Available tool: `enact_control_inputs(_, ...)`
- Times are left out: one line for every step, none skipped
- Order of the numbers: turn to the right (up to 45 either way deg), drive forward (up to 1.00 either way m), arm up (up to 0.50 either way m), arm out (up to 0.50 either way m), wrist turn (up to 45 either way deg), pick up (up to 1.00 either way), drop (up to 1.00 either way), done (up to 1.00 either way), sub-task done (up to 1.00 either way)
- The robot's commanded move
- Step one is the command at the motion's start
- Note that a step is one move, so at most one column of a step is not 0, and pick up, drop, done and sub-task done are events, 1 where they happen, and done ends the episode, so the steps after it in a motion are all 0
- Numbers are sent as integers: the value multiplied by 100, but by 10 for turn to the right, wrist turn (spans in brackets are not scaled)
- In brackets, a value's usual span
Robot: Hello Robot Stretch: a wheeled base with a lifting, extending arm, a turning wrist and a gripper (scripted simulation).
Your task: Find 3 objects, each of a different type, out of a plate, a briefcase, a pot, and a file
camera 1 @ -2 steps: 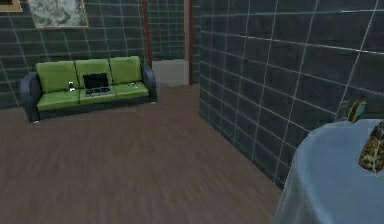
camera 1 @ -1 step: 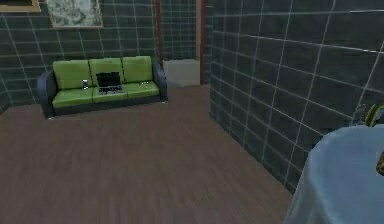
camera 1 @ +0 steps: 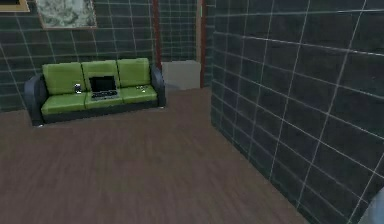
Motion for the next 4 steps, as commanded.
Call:
enact_control_inputs(150,0,0,0,0,0,0,0,0)
enact_control_inputs(0,55,0,0,0,0,0,0,0)
enact_control_inputs(120,0,0,0,0,0,0,0,0)
enact_control_inputs(0,15,0,0,0,0,0,0,0)
